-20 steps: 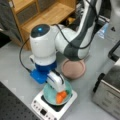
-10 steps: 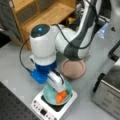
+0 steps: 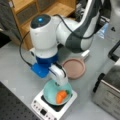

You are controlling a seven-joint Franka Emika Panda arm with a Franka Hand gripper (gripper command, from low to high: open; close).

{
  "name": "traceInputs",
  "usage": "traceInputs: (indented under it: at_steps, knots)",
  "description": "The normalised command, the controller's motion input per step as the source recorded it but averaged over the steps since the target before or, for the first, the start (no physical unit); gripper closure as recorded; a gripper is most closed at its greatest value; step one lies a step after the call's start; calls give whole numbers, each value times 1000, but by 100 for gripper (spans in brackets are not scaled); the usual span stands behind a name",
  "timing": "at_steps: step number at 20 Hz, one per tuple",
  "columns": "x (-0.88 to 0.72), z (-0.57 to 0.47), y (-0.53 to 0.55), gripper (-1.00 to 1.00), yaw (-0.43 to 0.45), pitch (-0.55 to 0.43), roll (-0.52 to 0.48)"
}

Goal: Pick up the pan. Place the pan on the table. Pick up the bowl. Place the bowl on the stove.

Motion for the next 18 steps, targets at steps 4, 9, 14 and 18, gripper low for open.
traceInputs:
  at_steps: [4, 9, 14, 18]
  knots:
    - [-464, 28, 14, -100, -23, -4, -221]
    - [-565, -2, 79, -100, -50, -16, -239]
    - [-648, -67, 183, -100, 5, -69, -243]
    - [-660, -126, 175, -100, 79, -110, -226]
